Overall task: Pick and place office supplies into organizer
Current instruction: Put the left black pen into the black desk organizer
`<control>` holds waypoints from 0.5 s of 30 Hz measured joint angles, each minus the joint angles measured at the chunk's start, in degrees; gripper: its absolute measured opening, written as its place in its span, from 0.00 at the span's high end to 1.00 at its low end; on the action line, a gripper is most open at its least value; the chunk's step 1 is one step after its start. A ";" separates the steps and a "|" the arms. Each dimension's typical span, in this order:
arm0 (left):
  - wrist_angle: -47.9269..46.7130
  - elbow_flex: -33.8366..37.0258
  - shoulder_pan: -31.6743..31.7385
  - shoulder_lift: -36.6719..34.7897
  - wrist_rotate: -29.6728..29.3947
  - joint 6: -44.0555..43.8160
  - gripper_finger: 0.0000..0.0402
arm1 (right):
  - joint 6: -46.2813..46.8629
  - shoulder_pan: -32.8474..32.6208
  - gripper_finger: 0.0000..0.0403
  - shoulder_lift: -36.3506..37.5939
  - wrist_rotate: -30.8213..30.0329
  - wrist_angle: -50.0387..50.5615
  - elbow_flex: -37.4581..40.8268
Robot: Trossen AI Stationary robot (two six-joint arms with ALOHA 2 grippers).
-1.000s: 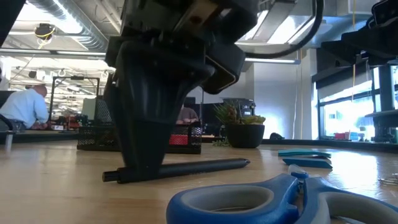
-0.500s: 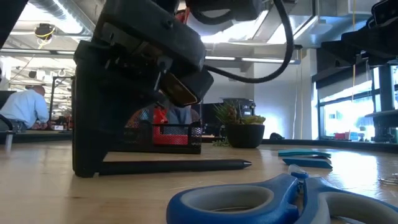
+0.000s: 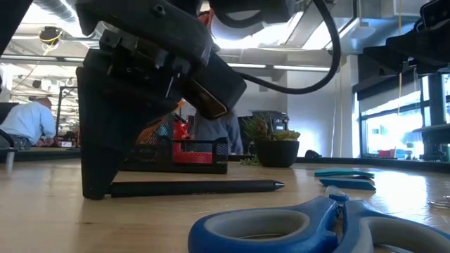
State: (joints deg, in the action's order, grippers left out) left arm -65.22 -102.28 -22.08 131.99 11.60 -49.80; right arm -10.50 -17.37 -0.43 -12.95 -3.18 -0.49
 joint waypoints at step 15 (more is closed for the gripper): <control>2.74 0.02 0.96 -0.05 -2.52 2.25 0.64 | -0.02 0.00 0.40 0.00 0.00 0.01 0.00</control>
State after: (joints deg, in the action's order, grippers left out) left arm -62.48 -102.26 -21.12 131.94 9.08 -47.55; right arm -10.52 -17.37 -0.43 -12.95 -3.17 -0.49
